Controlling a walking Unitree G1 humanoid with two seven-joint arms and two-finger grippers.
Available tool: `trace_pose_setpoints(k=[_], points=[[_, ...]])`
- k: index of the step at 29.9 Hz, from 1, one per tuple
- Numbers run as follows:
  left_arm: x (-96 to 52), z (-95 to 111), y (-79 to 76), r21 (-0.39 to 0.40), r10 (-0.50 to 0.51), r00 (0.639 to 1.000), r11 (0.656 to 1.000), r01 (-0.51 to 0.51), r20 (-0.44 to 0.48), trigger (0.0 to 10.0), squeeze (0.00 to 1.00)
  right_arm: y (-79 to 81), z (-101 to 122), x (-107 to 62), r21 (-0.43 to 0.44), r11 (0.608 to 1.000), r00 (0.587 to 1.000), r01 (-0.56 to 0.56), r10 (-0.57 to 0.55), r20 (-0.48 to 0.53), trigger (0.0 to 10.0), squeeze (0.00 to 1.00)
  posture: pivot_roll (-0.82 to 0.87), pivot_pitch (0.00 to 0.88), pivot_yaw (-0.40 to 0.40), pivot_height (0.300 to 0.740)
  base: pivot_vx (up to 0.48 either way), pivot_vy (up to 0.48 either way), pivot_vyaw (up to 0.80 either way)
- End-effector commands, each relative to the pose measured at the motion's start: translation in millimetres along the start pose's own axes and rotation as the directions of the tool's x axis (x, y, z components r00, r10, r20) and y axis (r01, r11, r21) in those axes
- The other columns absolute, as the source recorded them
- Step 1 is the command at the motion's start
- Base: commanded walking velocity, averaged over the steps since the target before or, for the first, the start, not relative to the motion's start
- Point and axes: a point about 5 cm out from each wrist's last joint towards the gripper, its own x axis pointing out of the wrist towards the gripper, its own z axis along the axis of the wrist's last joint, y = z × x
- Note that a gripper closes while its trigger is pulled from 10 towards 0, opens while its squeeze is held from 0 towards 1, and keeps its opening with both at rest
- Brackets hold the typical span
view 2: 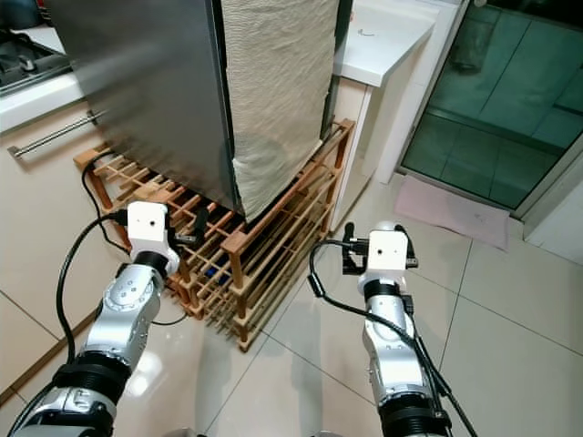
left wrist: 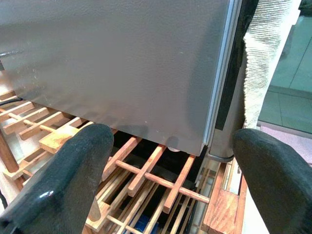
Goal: Restocking fridge
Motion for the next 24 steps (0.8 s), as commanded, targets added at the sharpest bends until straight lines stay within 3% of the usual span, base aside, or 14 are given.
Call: trace_pose_setpoints(k=[1, 9, 10, 24], points=[[2.9, 3.3, -2.3, 0.012, -0.015, 1.0, 1.0, 0.015, 0.011, 10.0, 0.0, -1.8, 1.1, 2.7, -0.003, 1.0, 1.0, 0.007, -0.007, -0.003, 10.0, 0.0, -0.06, 0.0, -0.027, 0.74, 0.0, 0.0, 0.0], [3.3, 3.4, -2.3, 0.013, -0.016, 1.0, 1.0, 0.016, 0.012, 10.0, 0.0, -1.9, 0.8, 3.0, -0.006, 1.0, 1.0, 0.008, -0.008, -0.004, 10.0, 0.0, 0.0, 0.0, 0.0, 0.74, 0.0, 0.0, 0.0], [4.0, 2.1, -3.4, 0.021, -0.019, 1.0, 1.0, 0.019, 0.004, 10.0, 0.0, -3.8, -1.1, 4.8, -0.013, 1.0, 0.999, 0.028, -0.028, -0.02, 10.0, 0.0, -0.07, 0.0, -0.017, 0.74, 0.0, 0.0, 0.0], [5.9, -0.1, -4.9, 0.038, -0.027, 1.0, 0.999, 0.027, -0.01, 10.0, 0.0, -6.2, -4.0, 8.9, -0.02, 0.998, 0.997, 0.064, -0.065, -0.043, 10.0, 0.0, -0.07, 0.0, -0.015, 0.74, 0.0, 0.0, 0.0]])
